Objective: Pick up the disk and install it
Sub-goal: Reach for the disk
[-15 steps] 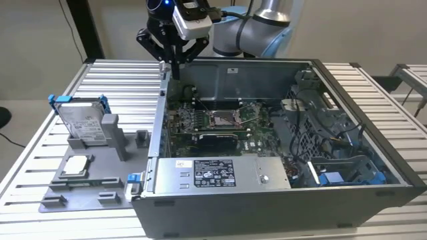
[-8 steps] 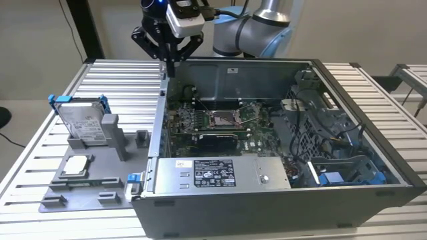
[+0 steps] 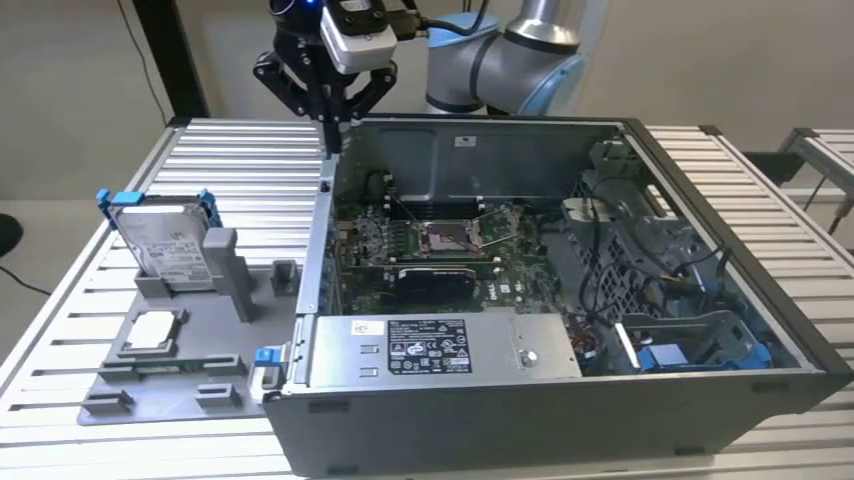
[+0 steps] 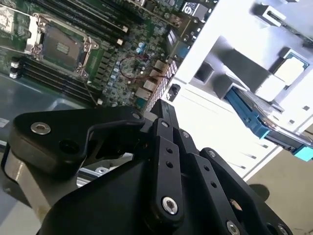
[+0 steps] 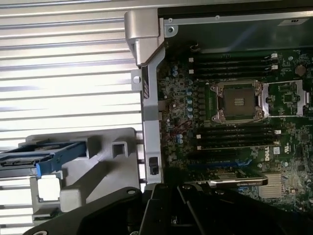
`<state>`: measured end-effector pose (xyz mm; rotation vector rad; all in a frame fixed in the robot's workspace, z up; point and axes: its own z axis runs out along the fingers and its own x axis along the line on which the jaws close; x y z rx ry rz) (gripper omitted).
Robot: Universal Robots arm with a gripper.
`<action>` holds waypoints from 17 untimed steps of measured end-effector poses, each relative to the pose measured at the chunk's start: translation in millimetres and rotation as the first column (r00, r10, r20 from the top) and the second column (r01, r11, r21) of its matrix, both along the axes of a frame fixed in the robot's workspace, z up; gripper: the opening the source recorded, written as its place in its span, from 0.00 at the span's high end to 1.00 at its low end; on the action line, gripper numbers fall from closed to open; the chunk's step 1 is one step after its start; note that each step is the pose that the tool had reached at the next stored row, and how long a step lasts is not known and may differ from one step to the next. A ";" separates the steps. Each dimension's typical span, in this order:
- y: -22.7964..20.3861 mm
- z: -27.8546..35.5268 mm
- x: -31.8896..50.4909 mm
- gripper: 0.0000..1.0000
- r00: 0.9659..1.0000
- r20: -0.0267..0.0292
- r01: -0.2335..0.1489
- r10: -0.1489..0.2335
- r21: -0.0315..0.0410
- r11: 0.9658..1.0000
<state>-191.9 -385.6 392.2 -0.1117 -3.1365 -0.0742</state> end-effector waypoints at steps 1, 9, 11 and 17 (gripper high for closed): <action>0.2 0.0 -1.0 1.00 1.000 0.000 0.000 0.000 0.000 1.000; 1.0 -0.2 -9.7 1.00 1.000 -0.004 0.000 0.000 0.000 1.000; 1.0 -0.2 -12.7 1.00 1.000 -0.004 0.000 0.000 0.000 1.000; 1.1 -0.2 -22.0 1.00 1.000 -0.009 0.000 0.000 0.000 1.000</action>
